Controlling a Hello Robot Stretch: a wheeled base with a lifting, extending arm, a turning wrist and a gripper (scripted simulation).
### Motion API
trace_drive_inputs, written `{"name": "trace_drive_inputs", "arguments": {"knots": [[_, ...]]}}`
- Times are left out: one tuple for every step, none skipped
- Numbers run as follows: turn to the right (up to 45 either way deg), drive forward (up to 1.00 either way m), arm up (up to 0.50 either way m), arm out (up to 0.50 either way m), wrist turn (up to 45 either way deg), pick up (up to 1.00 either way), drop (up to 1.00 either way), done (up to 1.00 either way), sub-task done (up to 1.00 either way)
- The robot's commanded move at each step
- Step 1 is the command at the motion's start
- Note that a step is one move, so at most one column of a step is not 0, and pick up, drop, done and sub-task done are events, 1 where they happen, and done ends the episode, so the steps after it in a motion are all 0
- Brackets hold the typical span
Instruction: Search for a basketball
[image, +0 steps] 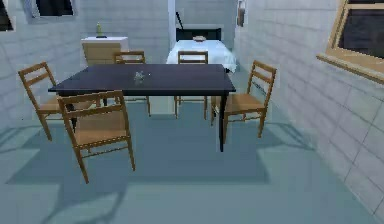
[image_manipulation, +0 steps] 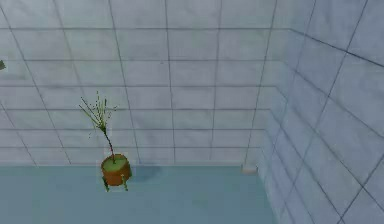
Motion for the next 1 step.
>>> {"name": "trace_drive_inputs", "arguments": {"knots": [[-45.0, 0.0, 0.0, 0.0, 0.0, 0.0, 0.0, 0.0, 0.0]]}}
